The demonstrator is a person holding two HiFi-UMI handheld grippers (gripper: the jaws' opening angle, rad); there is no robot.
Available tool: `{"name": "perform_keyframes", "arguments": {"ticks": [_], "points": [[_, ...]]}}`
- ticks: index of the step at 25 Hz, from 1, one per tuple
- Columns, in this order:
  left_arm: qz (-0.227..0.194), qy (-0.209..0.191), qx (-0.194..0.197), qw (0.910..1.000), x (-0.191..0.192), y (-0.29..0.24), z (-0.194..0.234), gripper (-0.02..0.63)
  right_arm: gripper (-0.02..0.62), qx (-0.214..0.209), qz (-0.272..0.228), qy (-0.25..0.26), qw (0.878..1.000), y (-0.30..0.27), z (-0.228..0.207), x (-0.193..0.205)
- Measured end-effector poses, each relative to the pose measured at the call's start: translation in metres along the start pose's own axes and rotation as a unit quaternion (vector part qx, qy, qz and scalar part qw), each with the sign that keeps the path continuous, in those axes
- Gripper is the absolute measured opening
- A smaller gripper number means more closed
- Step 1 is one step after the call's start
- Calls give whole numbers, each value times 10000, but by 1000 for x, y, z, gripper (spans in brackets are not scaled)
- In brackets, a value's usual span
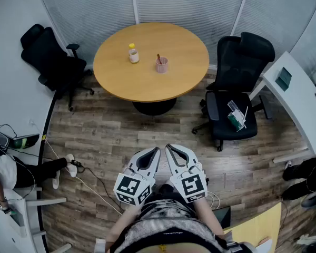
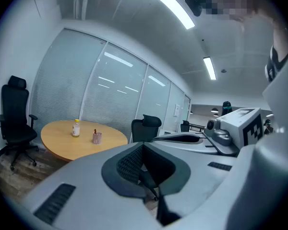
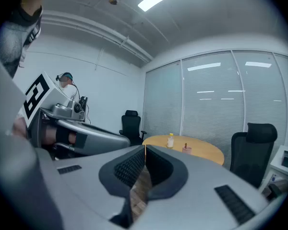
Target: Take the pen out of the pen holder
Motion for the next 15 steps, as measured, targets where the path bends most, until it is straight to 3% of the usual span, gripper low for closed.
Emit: {"name": "perform_keyframes", "arguments": {"ticks": [5, 15], "points": [[-12, 92, 1, 10000, 2, -3, -4, 3, 26, -105, -153, 39, 9998, 5, -5, 3], [20, 224, -124, 9997, 2, -12, 14, 3, 26, -106, 40, 14, 9999, -13, -18, 5]]}}
Point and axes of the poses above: the fingertips, and each gripper's own axes: y backward along the fingers, z to its left, x out of its underside, the point moved 10 cm from there along y, backward along the fingers, and after that the axes turned 10 degrees about -x, right-handed, at the moved point
